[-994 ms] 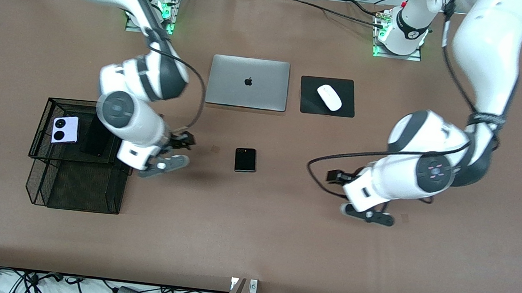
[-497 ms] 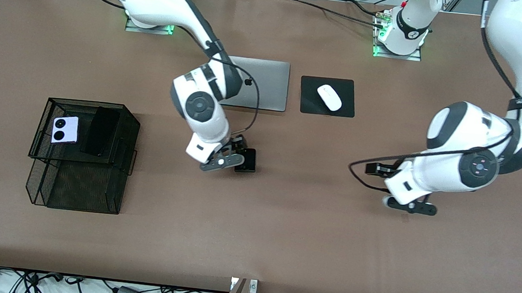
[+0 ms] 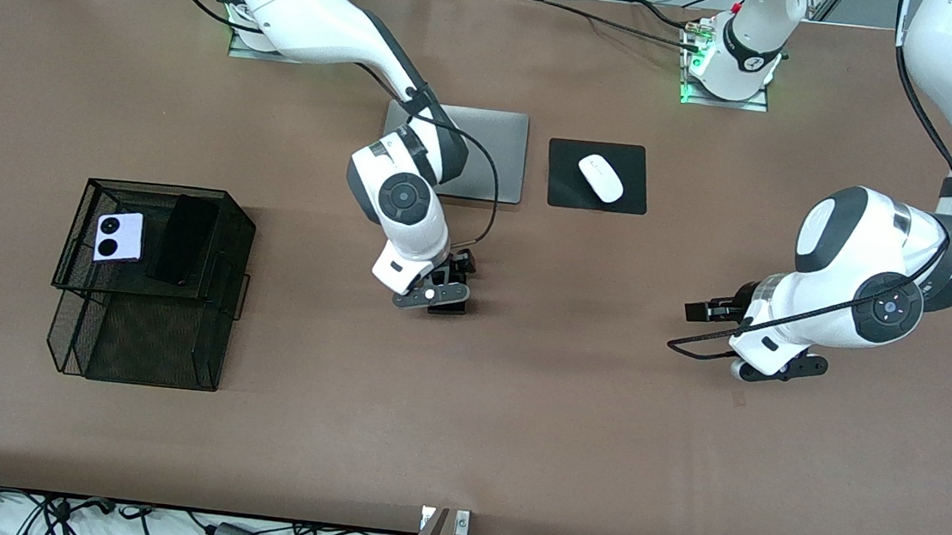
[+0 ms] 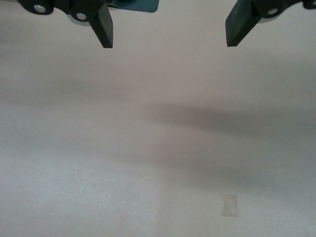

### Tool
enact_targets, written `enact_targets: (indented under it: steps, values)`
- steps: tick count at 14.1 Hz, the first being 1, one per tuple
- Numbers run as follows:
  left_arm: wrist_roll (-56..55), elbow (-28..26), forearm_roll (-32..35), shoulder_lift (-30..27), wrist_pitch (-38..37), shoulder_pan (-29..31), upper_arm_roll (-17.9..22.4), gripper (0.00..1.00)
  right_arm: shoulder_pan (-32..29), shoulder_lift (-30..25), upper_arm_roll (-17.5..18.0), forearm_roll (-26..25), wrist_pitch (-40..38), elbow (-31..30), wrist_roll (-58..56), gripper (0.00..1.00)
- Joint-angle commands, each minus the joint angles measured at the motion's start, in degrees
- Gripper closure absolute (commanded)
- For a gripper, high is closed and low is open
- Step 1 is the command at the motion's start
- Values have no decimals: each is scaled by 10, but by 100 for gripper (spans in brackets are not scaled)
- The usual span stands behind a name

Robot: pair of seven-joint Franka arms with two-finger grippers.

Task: Place phones with both arms
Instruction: 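Reach the right gripper to the flip phone while the left gripper withdraws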

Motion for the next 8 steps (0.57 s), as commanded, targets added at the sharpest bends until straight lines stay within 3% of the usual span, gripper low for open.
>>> enact_targets:
  steps: [1, 3, 5, 6, 8]
  values:
    - [-1, -20, -9, -23, 8, 13, -7, 0, 9, 20, -6, 1, 9, 24, 13, 0]
    - [19, -16, -10, -22, 8, 20, -2, 0, 14, 30, -6, 0, 12, 34, 30, 0]
    - [54, 0, -17, -24, 7, -6, 45, 0, 19, 38, -7, 0, 13, 40, 31, 0]
    - [83, 7, -45, -27, 6, -39, 96, 0, 19, 42, -7, 0, 13, 41, 32, 0]
    - [166, 16, -130, -42, 5, -147, 257, 0, 19, 47, -7, 1, 14, 44, 40, 0]
